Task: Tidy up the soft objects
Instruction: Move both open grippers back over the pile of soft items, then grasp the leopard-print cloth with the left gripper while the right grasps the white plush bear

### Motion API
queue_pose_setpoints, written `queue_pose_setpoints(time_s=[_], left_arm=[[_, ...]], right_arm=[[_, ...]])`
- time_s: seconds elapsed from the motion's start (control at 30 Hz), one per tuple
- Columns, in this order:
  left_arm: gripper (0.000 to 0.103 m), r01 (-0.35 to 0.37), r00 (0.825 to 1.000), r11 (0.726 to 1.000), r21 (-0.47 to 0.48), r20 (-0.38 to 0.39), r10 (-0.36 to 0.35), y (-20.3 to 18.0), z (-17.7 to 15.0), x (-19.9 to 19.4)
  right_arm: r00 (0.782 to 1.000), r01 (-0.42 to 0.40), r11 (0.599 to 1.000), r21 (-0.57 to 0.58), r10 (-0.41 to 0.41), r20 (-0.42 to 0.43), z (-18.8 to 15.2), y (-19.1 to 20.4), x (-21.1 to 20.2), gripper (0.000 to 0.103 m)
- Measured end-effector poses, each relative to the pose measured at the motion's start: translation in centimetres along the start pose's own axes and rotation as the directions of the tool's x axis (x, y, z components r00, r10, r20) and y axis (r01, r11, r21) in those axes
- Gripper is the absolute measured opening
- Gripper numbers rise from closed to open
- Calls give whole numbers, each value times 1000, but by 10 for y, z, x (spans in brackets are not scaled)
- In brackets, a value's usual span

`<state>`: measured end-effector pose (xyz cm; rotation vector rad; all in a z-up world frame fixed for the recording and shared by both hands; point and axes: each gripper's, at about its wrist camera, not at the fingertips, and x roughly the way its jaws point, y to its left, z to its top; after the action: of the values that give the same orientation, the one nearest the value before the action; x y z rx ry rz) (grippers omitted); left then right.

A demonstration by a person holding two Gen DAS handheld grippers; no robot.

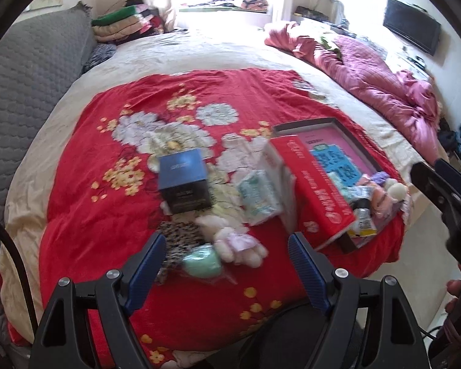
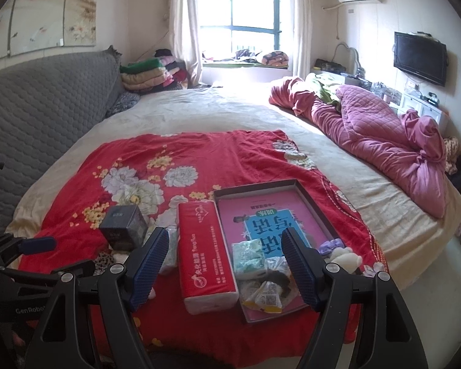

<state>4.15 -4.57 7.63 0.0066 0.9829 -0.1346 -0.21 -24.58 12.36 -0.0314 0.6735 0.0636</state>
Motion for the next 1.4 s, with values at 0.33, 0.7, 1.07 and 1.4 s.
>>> queue_pose_setpoints(time_s=[0.33,0.7,1.07,1.4], left_arm=[[81,-19,999,997,-81,-41,16,52,-15,26],[81,-46,995,985,-168,-96,30,103,-34,59],[81,-20,990,984,-179,-141,-5,119,-49,84],[81,-15,987,977,-213,-161,-20,129,-55,98]], right_arm=[[997,-38,987,-156,27,-72,-14,53,31,77],[986,-76,966,-247,35,-164,-29,103,72,77],[971,-95,953,-286,25,-237,-45,129,105,77],[962,-105,925,-364,2,-273,-68,136,116,77]])
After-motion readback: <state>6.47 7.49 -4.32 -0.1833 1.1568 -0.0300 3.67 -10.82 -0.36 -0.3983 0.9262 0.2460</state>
